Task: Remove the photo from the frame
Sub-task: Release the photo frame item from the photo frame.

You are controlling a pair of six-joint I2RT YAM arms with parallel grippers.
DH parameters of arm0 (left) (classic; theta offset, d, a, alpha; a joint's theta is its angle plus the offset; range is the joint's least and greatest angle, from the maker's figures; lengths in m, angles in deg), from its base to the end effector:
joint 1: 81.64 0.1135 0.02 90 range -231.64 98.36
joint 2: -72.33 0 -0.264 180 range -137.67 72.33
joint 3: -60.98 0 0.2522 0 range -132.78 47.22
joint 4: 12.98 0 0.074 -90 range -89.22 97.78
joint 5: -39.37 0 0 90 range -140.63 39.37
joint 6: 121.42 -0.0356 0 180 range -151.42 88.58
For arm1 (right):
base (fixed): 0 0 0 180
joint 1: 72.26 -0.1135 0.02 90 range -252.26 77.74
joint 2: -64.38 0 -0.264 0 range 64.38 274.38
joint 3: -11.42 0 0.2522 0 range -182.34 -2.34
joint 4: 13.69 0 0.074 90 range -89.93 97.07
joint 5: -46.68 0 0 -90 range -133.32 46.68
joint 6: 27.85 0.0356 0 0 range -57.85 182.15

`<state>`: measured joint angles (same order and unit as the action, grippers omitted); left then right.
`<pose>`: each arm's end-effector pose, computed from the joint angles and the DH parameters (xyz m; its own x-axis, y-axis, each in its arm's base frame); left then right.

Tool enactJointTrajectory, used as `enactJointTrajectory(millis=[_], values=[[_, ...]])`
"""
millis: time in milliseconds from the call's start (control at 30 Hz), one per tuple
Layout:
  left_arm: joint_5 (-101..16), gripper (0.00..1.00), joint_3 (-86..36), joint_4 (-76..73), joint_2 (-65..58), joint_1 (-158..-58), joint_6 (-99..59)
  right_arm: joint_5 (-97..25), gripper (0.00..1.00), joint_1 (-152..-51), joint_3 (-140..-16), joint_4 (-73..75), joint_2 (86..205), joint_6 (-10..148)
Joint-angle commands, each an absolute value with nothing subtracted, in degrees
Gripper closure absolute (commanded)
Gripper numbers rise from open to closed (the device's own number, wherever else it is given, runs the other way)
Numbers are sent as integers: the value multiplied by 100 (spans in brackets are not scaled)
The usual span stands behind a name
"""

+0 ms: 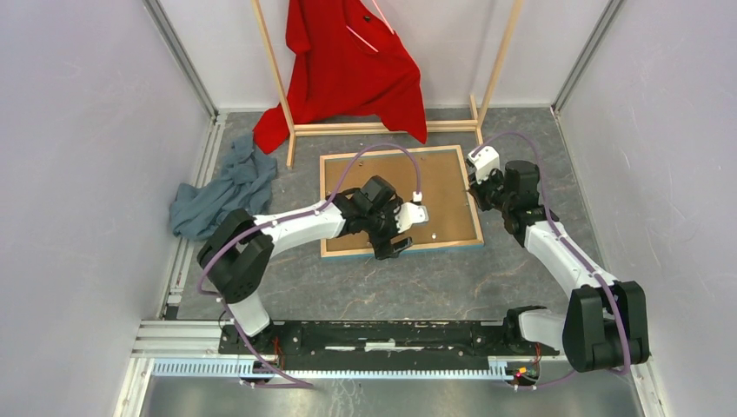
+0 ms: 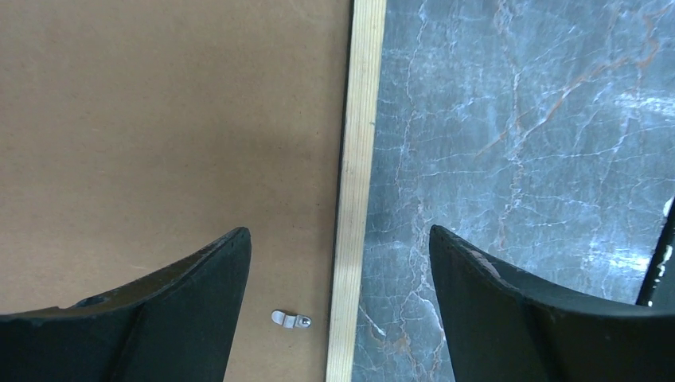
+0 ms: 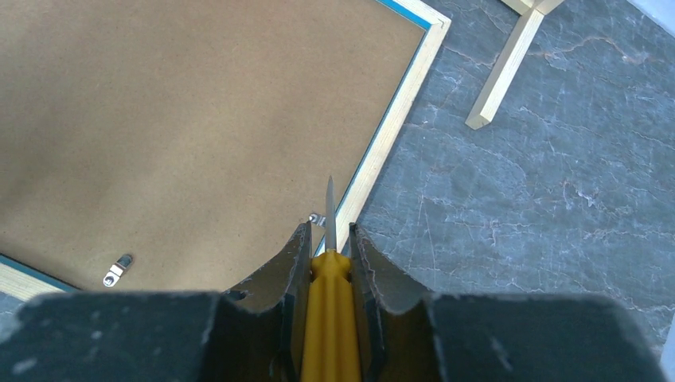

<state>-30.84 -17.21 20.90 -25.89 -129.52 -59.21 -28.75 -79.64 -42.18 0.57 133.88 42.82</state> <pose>0.2312 -0.2736 0.2015 -0.0917 0.7555 -0.6487 0.9885 0.1480 0.0326 0.2605 0.0428 0.2372 -0.3576 -0.3694 -0.8577 -0.4858 0.8580 -0.1669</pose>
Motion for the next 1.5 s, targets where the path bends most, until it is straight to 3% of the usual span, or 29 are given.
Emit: enactJointTrajectory(millis=[0, 500, 800, 1233, 1467], values=[[-3069, 13, -1588, 1762, -2718, -12919, -5892, -2678, 100, -7915, -4268, -143, 13390, 4281], [-3304, 27, -1562, 1511, -3148, -12989, -5682, -2480, 100, -7824, -4295, -62, 13382, 4275], [-3061, 48, -1603, 1698, -3248, -13030, -5749, -2737, 100, -7825, -4329, -8, 13504, 4132], [-3239, 62, -1620, 1720, -3481, -13103, -5698, -2735, 100, -7746, -4455, 322, 13139, 4046], [-3512, 80, -1542, 1599, -3504, -13113, -5595, -2884, 100, -7761, -4179, 315, 12846, 3847]])
